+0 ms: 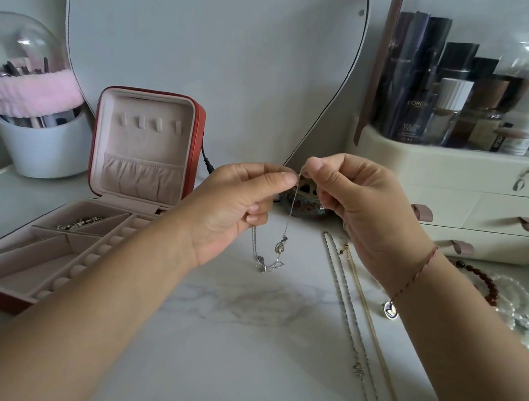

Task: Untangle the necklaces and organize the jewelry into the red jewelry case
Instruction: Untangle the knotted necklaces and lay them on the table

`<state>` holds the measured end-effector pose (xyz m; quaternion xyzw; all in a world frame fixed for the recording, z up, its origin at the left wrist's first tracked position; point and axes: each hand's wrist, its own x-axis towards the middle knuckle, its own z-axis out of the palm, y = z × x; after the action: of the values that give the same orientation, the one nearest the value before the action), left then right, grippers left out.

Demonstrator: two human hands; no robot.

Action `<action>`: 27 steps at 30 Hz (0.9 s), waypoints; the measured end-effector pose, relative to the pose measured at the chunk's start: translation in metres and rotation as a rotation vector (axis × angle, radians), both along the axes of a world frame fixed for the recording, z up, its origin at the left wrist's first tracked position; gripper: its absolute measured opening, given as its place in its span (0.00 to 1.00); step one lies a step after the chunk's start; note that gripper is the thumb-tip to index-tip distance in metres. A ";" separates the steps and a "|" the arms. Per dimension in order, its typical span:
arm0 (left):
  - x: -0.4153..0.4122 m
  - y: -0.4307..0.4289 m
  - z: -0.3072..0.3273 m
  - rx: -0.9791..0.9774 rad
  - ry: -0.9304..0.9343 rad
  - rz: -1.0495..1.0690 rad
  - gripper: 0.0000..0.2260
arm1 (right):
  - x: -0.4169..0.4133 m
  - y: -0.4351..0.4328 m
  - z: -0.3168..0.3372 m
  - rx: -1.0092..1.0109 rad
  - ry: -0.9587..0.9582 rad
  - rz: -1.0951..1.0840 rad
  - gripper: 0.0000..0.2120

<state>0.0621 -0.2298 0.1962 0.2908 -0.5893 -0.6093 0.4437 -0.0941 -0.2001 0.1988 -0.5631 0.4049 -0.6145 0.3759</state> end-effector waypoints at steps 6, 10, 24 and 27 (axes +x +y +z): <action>0.001 -0.001 -0.001 -0.037 -0.056 -0.040 0.06 | -0.004 -0.003 0.001 -0.012 -0.022 -0.022 0.17; 0.001 0.000 -0.004 -0.056 -0.068 -0.103 0.05 | -0.004 -0.003 0.001 -0.016 -0.035 -0.002 0.16; 0.004 -0.009 0.000 0.035 0.016 -0.027 0.07 | -0.004 -0.001 0.008 0.125 -0.364 0.125 0.13; 0.007 -0.012 0.003 0.159 0.125 0.016 0.10 | -0.005 -0.001 0.008 0.132 -0.374 0.088 0.14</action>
<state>0.0692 -0.2419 0.1995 0.2911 -0.5079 -0.6677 0.4599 -0.0995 -0.2011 0.2071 -0.4306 0.3425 -0.6635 0.5070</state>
